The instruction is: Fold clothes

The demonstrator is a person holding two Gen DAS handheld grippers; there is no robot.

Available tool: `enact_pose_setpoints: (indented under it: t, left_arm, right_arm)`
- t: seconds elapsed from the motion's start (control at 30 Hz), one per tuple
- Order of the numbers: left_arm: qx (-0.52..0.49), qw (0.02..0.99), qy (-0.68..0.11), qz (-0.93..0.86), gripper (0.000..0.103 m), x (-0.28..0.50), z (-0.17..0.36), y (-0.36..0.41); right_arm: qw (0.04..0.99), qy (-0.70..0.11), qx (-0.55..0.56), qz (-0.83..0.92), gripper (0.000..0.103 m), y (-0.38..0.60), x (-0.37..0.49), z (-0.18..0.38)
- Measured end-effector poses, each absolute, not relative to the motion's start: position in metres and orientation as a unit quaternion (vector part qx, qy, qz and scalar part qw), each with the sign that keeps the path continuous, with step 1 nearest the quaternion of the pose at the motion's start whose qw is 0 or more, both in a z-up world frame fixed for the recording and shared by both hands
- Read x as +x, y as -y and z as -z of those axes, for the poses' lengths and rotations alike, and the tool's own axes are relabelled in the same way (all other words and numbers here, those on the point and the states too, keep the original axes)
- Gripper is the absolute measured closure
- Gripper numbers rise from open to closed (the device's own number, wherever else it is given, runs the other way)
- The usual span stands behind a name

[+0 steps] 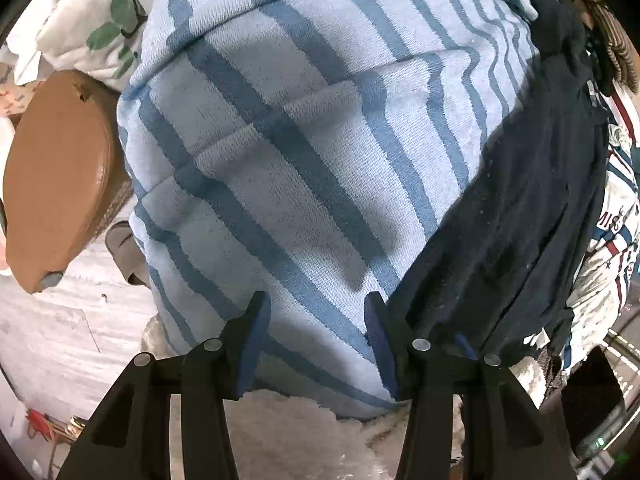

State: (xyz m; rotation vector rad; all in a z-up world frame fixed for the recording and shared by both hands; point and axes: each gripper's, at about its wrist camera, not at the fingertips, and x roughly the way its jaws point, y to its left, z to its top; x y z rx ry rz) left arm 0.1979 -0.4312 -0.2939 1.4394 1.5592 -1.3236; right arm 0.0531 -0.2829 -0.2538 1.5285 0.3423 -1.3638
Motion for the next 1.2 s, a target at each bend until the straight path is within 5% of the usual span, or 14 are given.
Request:
enact_pose_setpoints:
  t: [0.13,0.3,0.4,0.5,0.63,0.8,1.2]
  left_arm:
    - [0.525,0.316,-0.619,0.490,0.053,0.200,0.300,0.431]
    - [0.516,0.312,-0.629,0.491,0.053,0.192,0.302,0.428]
    - [0.518,0.315,-0.625,0.491,0.053,0.175,0.301,0.445]
    - [0.522,0.318,-0.621,0.491,0.053,0.175,0.301,0.441]
    - [0.522,0.320,-0.619,0.491,0.053,0.167,0.300,0.440]
    - [0.503,0.322,-0.633,0.492,0.053,0.164,0.300,0.438]
    - [0.490,0.318,-0.639,0.501,0.053,0.198,0.294,0.380]
  right_arm:
    - [0.474,-0.189,0.651,0.562,0.083,0.309,0.072,0.289]
    - [0.543,-0.060,0.687,0.479,0.087,0.304,0.069,0.280]
    - [0.514,-0.126,0.649,0.546,0.082,0.287,0.061,0.263]
    - [0.532,-0.171,0.615,0.557,0.062,0.270,0.068,0.247]
    - [0.548,-0.235,0.587,0.548,0.057,0.268,0.091,0.254]
    - [0.502,-0.328,0.524,0.605,0.060,0.271,0.103,0.266]
    - [0.506,-0.297,0.500,0.638,0.062,0.246,0.092,0.261]
